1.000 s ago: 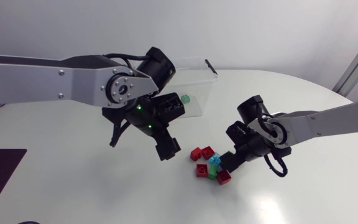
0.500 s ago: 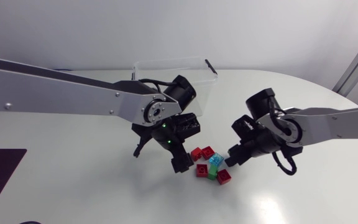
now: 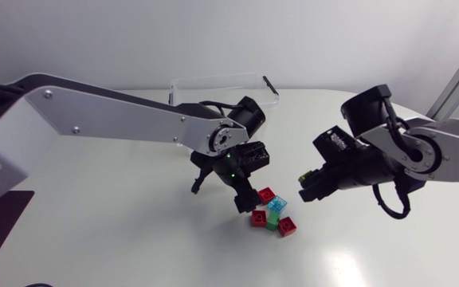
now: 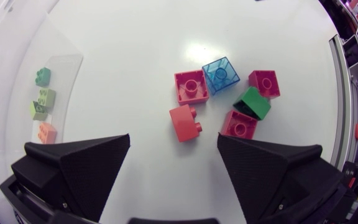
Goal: Place the duplo bricks in the container
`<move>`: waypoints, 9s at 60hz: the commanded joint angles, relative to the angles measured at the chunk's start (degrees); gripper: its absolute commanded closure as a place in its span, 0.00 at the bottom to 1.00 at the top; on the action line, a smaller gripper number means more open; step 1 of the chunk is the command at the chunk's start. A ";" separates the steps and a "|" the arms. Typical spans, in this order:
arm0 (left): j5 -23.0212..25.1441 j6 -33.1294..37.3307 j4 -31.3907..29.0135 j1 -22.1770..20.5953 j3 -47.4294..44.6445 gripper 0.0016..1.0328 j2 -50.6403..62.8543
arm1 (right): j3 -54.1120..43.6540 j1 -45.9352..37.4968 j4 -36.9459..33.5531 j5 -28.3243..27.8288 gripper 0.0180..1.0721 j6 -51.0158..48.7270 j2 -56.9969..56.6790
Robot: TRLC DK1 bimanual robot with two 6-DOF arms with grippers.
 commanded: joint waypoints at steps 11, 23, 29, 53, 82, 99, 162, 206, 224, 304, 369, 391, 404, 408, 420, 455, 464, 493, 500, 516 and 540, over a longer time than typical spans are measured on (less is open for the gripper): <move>0.62 -1.80 0.00 -0.75 3.11 0.05 3.02 | 6.45 -1.28 -1.72 -2.16 0.78 4.10 -1.96; 0.62 -2.86 -0.35 -1.01 5.13 0.05 5.13 | 9.52 -2.42 -1.55 -3.75 0.78 6.47 -2.23; 0.53 -2.94 -0.97 -1.27 5.75 0.08 6.36 | 11.37 -3.12 -1.02 -3.92 0.78 7.62 -1.87; 0.45 -3.65 -3.25 -1.63 7.41 0.44 8.39 | 16.99 -4.09 0.30 -4.80 0.78 11.48 1.55; 0.01 -2.86 -5.98 -1.89 1.26 0.76 4.61 | 24.73 -4.62 5.48 -5.33 0.78 16.32 10.78; 0.18 -3.30 -4.92 0.40 -5.07 0.76 -4.62 | 27.01 -4.09 7.59 -5.24 0.78 18.16 14.65; 0.45 -18.50 -12.92 -1.54 14.53 0.35 10.85 | 23.85 -5.14 7.68 -5.33 0.78 17.02 13.59; 0.53 -19.20 -14.94 -0.83 8.91 0.77 2.94 | 27.36 -4.79 7.59 -5.33 0.78 18.51 15.79; 0.53 -19.03 -15.91 4.26 5.75 0.77 -9.46 | 35.27 -1.19 6.98 -3.13 0.78 20.18 22.30; -3.60 -18.85 6.24 18.68 18.75 0.72 -4.97 | 39.58 4.17 3.02 2.32 0.10 18.51 23.35; -2.98 -6.46 -0.35 11.82 2.93 0.07 -19.48 | -1.90 6.63 10.14 0.30 0.10 10.96 16.14; 1.24 0.22 -0.44 6.55 -8.05 0.07 -20.97 | -0.41 7.16 12.25 1.35 0.16 10.96 22.03; 2.12 3.56 0.09 3.21 -11.83 0.07 -20.00 | -0.67 7.95 13.83 1.61 0.43 10.78 22.82; 2.38 4.97 0.79 2.24 -12.98 0.07 -19.83 | -0.32 7.95 14.10 1.70 0.53 10.52 23.26; 2.73 8.39 5.27 -0.57 -16.93 0.07 -17.98 | -0.76 8.04 14.63 1.79 0.75 9.99 22.12; 4.31 13.84 8.09 -4.88 -13.68 0.07 -8.58 | -3.57 -2.86 7.07 -3.75 0.75 6.91 5.16; 4.40 14.11 5.80 -5.49 -10.95 0.07 -6.03 | -3.40 -3.91 5.75 -4.98 0.75 6.83 2.78; 4.58 15.51 -2.37 -7.16 -1.99 0.11 2.06 | -0.50 -9.45 1.88 -9.90 0.75 6.83 -1.52; 4.66 15.43 -3.69 -7.51 -0.50 0.17 2.94 | 1.26 -10.94 0.91 -10.78 0.75 7.18 -2.67; 5.02 15.25 -8.70 -7.43 4.60 0.57 7.15 | 3.55 -12.79 -1.02 -11.83 0.75 7.35 -4.16; 4.93 14.55 -9.93 -6.37 0.38 0.82 2.50 | 11.81 -11.73 0.12 -12.36 0.75 12.98 -0.03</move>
